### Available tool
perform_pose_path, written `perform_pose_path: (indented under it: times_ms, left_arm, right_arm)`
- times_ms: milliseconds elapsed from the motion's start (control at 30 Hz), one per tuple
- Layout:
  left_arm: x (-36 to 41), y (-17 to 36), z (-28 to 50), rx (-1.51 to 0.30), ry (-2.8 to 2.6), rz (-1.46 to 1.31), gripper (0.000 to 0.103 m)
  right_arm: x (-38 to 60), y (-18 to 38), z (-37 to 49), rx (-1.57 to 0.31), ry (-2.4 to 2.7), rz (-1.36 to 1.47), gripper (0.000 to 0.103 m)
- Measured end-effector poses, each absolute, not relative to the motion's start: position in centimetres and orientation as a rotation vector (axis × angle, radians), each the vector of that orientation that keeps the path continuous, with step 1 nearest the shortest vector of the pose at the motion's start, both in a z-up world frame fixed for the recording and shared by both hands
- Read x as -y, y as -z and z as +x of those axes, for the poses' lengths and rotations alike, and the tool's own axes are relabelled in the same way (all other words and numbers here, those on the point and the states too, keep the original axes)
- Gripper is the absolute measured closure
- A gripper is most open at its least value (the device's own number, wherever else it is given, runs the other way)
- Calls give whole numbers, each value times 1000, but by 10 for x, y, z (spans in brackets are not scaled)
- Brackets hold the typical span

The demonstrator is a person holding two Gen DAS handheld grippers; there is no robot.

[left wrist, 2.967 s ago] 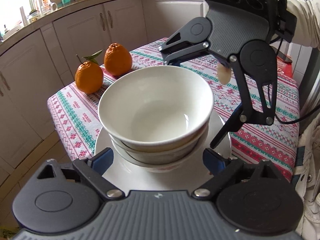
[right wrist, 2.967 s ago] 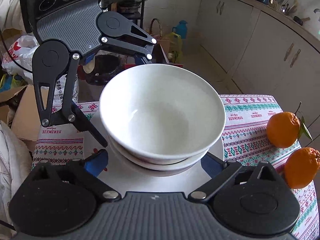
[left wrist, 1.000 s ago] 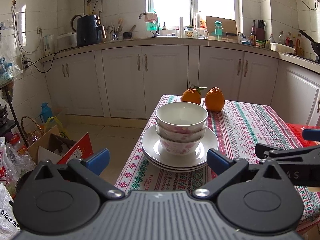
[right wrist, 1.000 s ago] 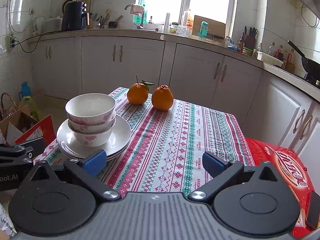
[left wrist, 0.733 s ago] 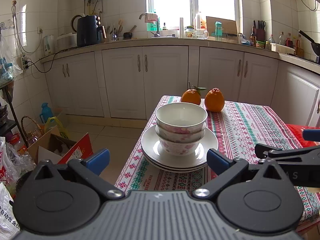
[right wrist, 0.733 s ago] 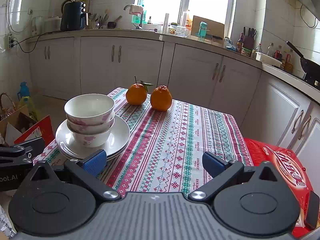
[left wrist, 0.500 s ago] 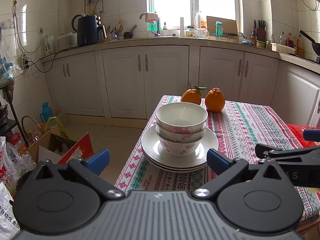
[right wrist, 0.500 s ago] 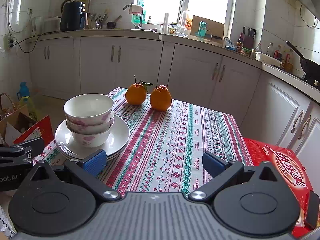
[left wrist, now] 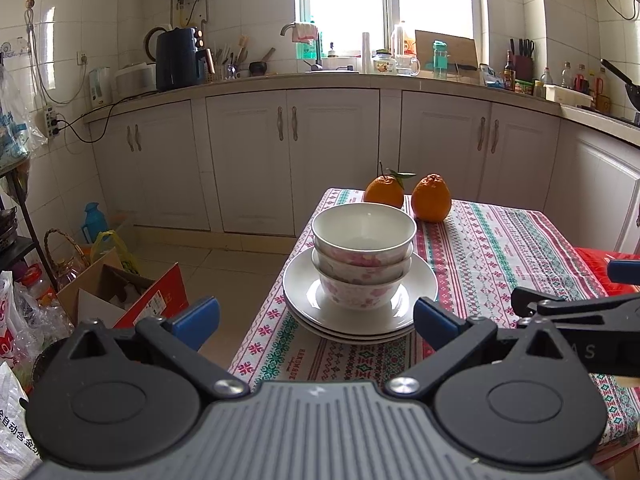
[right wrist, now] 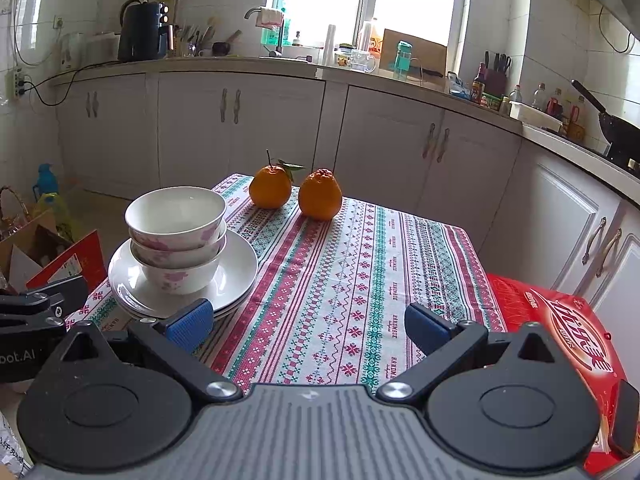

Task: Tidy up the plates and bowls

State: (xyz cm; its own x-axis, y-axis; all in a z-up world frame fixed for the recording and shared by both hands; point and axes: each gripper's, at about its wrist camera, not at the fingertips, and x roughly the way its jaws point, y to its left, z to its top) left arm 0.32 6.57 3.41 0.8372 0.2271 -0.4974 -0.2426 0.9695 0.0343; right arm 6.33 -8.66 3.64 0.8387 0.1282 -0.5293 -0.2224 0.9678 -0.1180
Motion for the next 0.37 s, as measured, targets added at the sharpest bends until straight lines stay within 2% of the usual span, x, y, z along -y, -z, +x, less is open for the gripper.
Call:
perform_pose_path:
  times_ms: [367]
  left_arm:
    - [-65, -34, 3, -522, -249, -30, 1]
  right_arm:
    - [87, -37, 64, -543, -186, -177, 0]
